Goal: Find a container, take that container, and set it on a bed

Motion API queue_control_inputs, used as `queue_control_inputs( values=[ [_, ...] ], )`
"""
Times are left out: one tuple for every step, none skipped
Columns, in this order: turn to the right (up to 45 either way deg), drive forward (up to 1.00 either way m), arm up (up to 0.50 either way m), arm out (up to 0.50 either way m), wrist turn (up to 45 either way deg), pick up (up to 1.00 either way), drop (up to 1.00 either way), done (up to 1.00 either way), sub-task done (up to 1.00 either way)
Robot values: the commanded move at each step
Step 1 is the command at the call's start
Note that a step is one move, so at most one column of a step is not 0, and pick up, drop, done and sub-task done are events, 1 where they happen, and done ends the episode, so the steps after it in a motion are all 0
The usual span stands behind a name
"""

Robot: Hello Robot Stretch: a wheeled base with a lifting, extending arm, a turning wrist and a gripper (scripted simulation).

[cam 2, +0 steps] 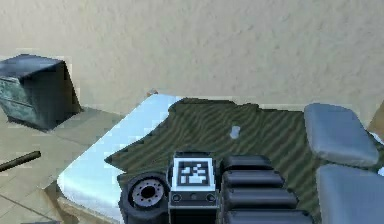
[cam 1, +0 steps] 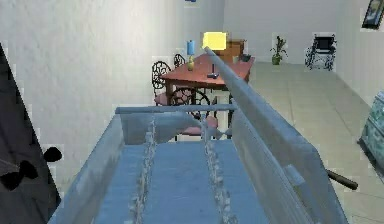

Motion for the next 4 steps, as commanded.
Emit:
queue_control_inputs(
  values=[
    [45.0, 0.00, 0.00, 0.00, 0.0, 0.00, 0.00, 0.00, 0.00],
    [36.0, 0.00, 0.00, 0.00, 0.0, 0.00, 0.00, 0.00, 0.00],
    [-45.0, 0.00, 0.00, 0.00, 0.0, 0.00, 0.00, 0.00, 0.00],
    [-45.0, 0.00, 0.00, 0.00, 0.0, 0.00, 0.00, 0.00, 0.00]
  ],
)
